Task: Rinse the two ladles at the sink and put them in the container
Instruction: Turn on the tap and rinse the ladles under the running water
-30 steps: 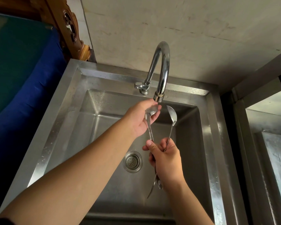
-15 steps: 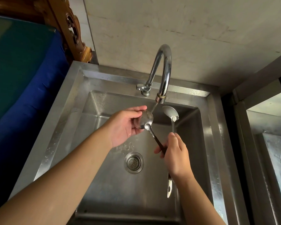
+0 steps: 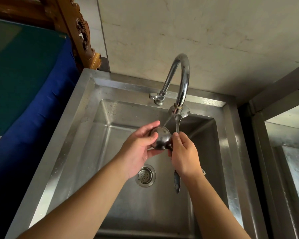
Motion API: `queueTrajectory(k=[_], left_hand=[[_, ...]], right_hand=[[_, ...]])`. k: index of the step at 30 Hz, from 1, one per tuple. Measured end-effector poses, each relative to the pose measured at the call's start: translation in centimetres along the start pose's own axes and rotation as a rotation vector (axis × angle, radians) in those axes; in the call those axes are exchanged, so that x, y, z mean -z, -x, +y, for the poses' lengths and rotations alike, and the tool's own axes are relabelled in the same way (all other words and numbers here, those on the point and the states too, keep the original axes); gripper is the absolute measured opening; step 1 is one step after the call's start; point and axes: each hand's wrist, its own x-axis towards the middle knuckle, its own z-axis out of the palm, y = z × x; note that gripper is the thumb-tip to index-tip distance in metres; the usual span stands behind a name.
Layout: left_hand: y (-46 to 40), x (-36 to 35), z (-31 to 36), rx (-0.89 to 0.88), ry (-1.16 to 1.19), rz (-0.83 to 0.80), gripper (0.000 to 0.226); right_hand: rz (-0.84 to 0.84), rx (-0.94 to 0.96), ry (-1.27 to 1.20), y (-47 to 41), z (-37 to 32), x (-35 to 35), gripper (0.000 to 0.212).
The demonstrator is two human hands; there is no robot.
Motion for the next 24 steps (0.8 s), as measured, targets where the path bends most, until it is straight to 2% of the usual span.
queueTrajectory(k=[5,7,10,13,16,19,22,24], left_hand=[[-0.1,0.7,0.0,0.011,-0.034,-0.03,0.037],[-0.5,1.2,0.6,0.013,-0.128,-0.019,0.036],[-1.5,1.6,1.6,-0.018,-0.318,0.098,0.035],[-2.9,1.9,2.7,-0.043,-0.464,0.211,0.049],[-4.3,1.7,3.4,-0.039,-0.699,0.161,0.075],[-5.5,1.1,3.5,0.02,-0.828,0.074,0.091],[-6.6,0.4,2.9,0.027,-0.809,0.034,0.094],[-7.1,0.1,2.2,-0.007,-0.757,0.068,0.085]], right_hand=[[-0.015,-0.026,-0.01,-0.2,0.0,-0.7,0.042],[-0.023,-0.035,-0.017,-0.2,0.1,-0.9,0.043],[-0.043,-0.02,-0.013,0.0,0.3,-1.1,0.045],[-0.078,0.006,0.002,0.3,0.4,-1.5,0.045],[-0.1,0.021,-0.005,0.7,0.5,-1.8,0.045],[-0.113,0.022,-0.035,0.9,0.7,-2.0,0.043],[-0.114,0.021,-0.065,0.9,0.8,-2.1,0.042],[-0.12,0.027,-0.093,1.0,0.8,-2.2,0.042]])
